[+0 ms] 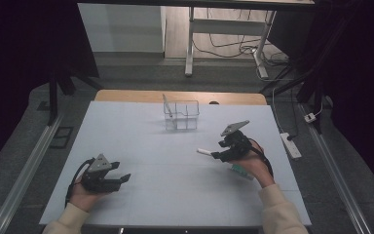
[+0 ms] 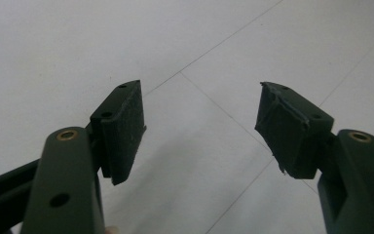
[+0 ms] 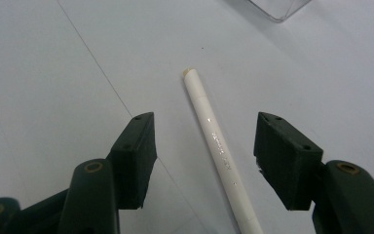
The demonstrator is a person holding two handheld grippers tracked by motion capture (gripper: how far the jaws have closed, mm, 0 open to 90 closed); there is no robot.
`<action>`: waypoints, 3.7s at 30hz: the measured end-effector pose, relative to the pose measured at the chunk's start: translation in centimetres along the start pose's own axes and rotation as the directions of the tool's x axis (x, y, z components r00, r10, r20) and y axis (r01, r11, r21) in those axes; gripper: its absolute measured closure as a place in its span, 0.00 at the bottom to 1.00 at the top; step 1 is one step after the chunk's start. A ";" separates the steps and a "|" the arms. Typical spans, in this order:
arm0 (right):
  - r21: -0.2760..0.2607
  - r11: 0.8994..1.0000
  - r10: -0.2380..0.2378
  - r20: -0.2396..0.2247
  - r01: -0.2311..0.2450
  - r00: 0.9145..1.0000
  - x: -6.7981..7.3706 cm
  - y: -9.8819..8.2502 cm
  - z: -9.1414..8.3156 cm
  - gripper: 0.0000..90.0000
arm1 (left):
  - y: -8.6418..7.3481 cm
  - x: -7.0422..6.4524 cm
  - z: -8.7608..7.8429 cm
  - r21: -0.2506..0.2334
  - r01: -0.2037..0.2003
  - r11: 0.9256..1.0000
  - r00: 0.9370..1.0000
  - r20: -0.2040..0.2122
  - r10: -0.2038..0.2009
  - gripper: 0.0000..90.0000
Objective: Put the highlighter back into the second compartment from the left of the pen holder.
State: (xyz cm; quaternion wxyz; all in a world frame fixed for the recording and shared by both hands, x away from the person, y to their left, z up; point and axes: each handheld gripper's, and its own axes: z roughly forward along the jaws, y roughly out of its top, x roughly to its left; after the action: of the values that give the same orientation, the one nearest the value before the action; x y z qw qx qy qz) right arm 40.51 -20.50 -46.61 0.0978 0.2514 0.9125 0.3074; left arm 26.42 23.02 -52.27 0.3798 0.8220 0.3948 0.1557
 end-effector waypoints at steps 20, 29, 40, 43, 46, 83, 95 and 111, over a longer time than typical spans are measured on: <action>0.071 0.997 -0.024 -0.014 0.025 1.000 -0.3 0.6 2.2 0.44 | -0.1 -0.1 -0.1 0.002 -0.002 1.000 1.000 -0.003 0.002 0.38; 0.104 0.993 -0.057 -0.020 0.059 0.998 -0.2 1.2 3.3 0.45 | -0.1 -0.1 -0.1 0.003 -0.003 1.000 1.000 -0.003 0.003 0.38; 0.170 0.979 -0.109 -0.033 0.113 0.994 -0.5 1.6 5.4 0.55 | -0.2 0.0 -0.1 0.003 -0.002 1.000 1.000 -0.001 0.002 0.38; 0.193 0.972 -0.126 -0.034 0.131 0.991 -0.6 1.5 5.7 0.60 | -0.2 0.0 -0.1 0.004 -0.001 1.000 1.000 -0.002 0.001 0.38; 0.195 0.971 -0.133 -0.043 0.138 0.990 -0.8 1.5 5.8 0.65 | -0.2 0.1 -0.1 0.005 -0.001 1.000 1.000 -0.002 0.001 0.38; 0.169 0.953 -0.236 -0.105 0.251 0.966 -2.4 1.4 5.4 0.87 | -0.4 0.2 0.1 0.016 0.000 1.000 1.000 -0.008 0.000 0.38; 0.110 0.969 -0.214 -0.068 0.221 0.974 -2.5 1.7 4.0 0.88 | -0.5 0.2 0.0 0.013 0.001 1.000 1.000 -0.007 -0.001 0.38; 0.019 0.981 -0.195 -0.012 0.195 0.981 -2.4 2.1 2.5 0.87 | -0.4 0.2 0.0 0.010 0.001 1.000 1.000 -0.007 -0.001 0.38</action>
State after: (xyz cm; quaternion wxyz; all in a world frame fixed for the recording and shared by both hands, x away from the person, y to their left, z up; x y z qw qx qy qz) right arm 44.23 -19.04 -47.25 0.1202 0.1601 0.9364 0.2884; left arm 26.29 23.31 -52.60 0.3743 0.8232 0.3972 0.1566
